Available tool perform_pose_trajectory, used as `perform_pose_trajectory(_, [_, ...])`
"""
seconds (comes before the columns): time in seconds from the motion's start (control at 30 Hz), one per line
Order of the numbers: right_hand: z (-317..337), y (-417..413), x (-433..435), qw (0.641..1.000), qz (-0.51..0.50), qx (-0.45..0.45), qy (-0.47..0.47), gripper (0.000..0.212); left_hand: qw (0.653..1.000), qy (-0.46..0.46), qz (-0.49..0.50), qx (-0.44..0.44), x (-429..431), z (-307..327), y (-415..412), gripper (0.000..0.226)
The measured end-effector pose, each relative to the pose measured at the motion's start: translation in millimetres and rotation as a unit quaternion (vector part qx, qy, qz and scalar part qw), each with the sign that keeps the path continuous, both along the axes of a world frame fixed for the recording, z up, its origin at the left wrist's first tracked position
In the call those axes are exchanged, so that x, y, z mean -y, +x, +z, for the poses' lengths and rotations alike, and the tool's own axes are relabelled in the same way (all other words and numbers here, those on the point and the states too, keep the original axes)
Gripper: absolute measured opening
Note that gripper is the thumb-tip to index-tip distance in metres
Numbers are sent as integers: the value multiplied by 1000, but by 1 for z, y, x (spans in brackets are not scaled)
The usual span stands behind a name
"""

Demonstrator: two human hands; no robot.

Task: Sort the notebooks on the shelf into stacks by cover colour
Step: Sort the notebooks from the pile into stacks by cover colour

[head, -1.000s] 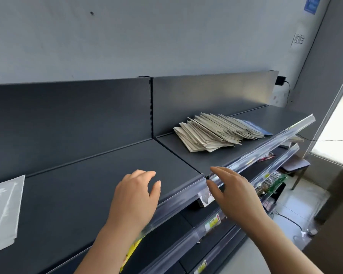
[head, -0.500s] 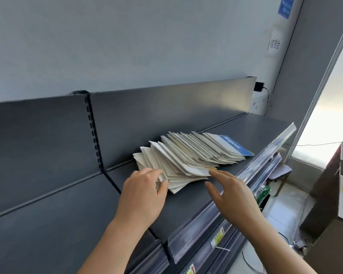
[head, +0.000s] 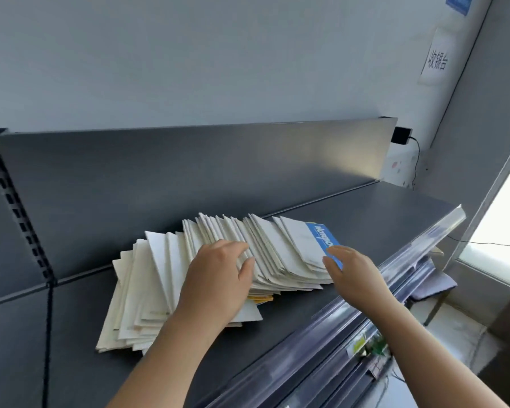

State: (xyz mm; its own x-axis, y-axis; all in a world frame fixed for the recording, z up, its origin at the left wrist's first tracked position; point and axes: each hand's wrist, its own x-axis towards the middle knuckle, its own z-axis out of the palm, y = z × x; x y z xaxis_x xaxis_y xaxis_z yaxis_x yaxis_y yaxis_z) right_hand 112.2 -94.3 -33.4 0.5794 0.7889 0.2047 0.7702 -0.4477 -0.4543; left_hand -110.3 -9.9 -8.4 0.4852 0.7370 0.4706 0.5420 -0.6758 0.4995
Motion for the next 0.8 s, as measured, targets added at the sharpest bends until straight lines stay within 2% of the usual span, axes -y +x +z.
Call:
perform_pose_trajectory(0.13, [-14, 56, -14, 998, 20, -40, -50, 26, 999, -26, 26, -13, -6, -5, 50, 22])
perform_pose_trajectory(0.23, [-26, 73, -20, 991, 93, -26, -89, 22, 996, -55, 57, -38, -10, -11, 77, 25])
perform_pose_trajectory(0.37, [-27, 69, -20, 975, 208, -57, -44, 34, 986, -51, 122, -98, -10, -17, 95, 37])
perform_pose_trajectory(0.5, [-30, 67, -21, 956, 283, -71, -38, 39, 974, -48, 191, -112, -8, -12, 107, 34])
perform_pose_trajectory(0.57, [-31, 75, -21, 954, 286, -88, -35, 37, 970, -56, 209, -115, -5, -9, 110, 24])
perform_pose_trajectory(0.63, [-31, 88, -21, 964, 246, -100, -11, 36, 968, -71, 217, -102, -4, -8, 112, 16])
perform_pose_trajectory(0.73, [-34, 106, -21, 982, 179, -59, -13, 29, 967, -92, 228, -60, -4, -4, 111, 10])
perform_pose_trajectory(0.8, [-39, 106, -22, 979, 198, -26, -43, 24, 966, -98, 237, -39, -3, -3, 110, 11])
